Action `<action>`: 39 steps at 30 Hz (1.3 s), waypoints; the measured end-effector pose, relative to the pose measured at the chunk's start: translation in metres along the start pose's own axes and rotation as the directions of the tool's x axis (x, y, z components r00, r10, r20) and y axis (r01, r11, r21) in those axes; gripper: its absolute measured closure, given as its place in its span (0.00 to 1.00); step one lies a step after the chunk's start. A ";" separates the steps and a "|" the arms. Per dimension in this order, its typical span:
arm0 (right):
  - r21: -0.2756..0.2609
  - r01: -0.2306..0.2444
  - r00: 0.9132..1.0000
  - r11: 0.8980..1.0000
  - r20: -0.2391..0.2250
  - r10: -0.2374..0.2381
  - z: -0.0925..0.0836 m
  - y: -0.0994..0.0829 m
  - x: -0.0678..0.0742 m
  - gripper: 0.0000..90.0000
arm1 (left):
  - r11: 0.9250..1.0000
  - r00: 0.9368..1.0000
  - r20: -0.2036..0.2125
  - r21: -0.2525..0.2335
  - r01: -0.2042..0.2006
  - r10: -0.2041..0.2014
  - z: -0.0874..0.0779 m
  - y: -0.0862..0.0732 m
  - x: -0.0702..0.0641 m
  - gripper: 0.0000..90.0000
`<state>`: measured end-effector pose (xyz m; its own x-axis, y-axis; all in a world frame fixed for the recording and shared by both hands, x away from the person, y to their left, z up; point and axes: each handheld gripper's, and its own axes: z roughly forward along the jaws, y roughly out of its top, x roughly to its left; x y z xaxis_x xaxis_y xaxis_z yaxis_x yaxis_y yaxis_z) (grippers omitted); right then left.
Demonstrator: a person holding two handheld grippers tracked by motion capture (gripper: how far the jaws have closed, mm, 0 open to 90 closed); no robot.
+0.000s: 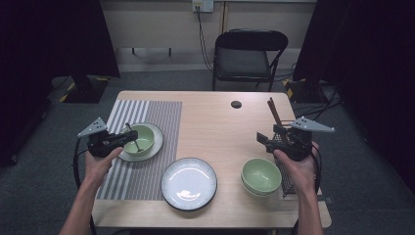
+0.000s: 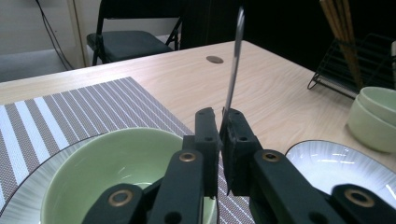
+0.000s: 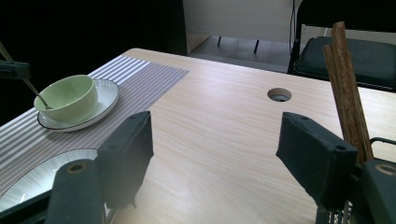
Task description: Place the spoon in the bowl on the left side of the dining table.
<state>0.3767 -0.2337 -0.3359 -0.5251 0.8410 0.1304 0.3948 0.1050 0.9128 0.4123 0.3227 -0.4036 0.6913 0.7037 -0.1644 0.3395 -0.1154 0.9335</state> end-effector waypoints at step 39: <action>0.006 0.005 1.000 1.000 -0.008 -0.005 0.002 0.001 0.003 0.29 | 0.998 0.998 -0.055 -0.067 0.021 -0.025 -0.033 0.002 0.025 0.97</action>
<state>0.3772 -0.2303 -0.3355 -0.5329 0.8363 0.1290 0.3970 0.1125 0.9109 0.4093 0.3632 -0.3955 0.6468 0.7436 -0.1695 0.3099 -0.0531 0.9493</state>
